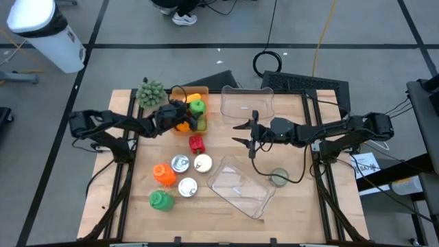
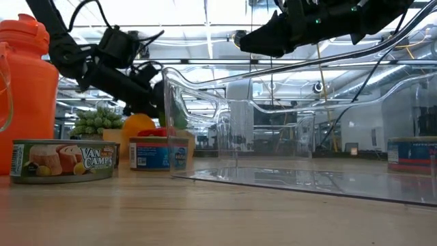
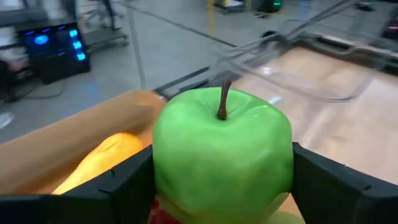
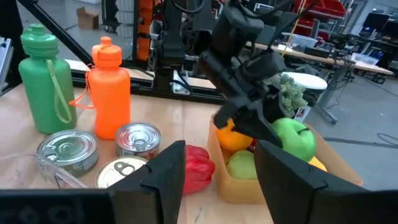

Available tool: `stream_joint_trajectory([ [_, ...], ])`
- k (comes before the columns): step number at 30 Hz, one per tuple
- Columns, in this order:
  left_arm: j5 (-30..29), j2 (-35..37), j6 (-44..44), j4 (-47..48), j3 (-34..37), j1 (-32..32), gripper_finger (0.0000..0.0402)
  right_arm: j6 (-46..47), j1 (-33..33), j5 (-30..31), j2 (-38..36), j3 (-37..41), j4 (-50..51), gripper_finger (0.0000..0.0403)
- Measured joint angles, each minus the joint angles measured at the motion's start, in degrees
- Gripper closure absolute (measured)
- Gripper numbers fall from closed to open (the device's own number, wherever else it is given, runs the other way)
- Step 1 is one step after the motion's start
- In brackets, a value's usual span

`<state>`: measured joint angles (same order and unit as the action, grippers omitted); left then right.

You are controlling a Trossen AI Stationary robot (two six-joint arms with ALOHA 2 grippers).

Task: Pick & Place Food Item
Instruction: Put the apple into the orange bin, then put the bell pepper into the orange bin

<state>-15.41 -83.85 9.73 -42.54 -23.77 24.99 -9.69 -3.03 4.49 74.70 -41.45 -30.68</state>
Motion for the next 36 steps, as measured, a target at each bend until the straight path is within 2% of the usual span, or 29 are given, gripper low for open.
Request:
stream_joint_trajectory([
  [3, -1.45, -1.24, 1.93, 0.39, 0.07, 0.4, 0.0029, 0.36, 0.0, 0.02, 0.0, 0.0, 0.04, 0.022],
  [5, -1.42, -1.27, 1.87, 0.4, 0.09, 0.47, 0.0018, 0.76, 0.0, 0.05, 0.0, 0.0, 0.05, 0.0217],
  [13, -1.1, -0.72, 1.99, 0.54, 0.09, 0.44, 0.0074, 1.07, 0.0, 0.17, 0.0, 0.0, 0.11, 0.0211],
  [16, -1.07, 1.23, 2.0, 0.48, 0.11, 0.38, 0.0069, 1.09, 0.0, 0.17, 0.0, 0.0, 0.57, 0.021],
  [25, -2.83, 12.18, 0.96, 4.87, 0.13, 0.45, 0.0013, 1.09, 0.0, 0.17, 0.0, 0.0, 0.7, 0.0208],
  [32, -12.03, 13.4, 0.37, 11.65, 0.13, 3.35, 0.0028, 1.11, 0.0, 0.04, 0.0, 0.0, 0.7, 0.0206],
  [36, -13.13, 13.4, 3.56, 14.22, 0.13, 4.5, 0.0043, 1.14, 0.0, 0.0, 0.0, 0.0, 0.7, 0.0206],
])
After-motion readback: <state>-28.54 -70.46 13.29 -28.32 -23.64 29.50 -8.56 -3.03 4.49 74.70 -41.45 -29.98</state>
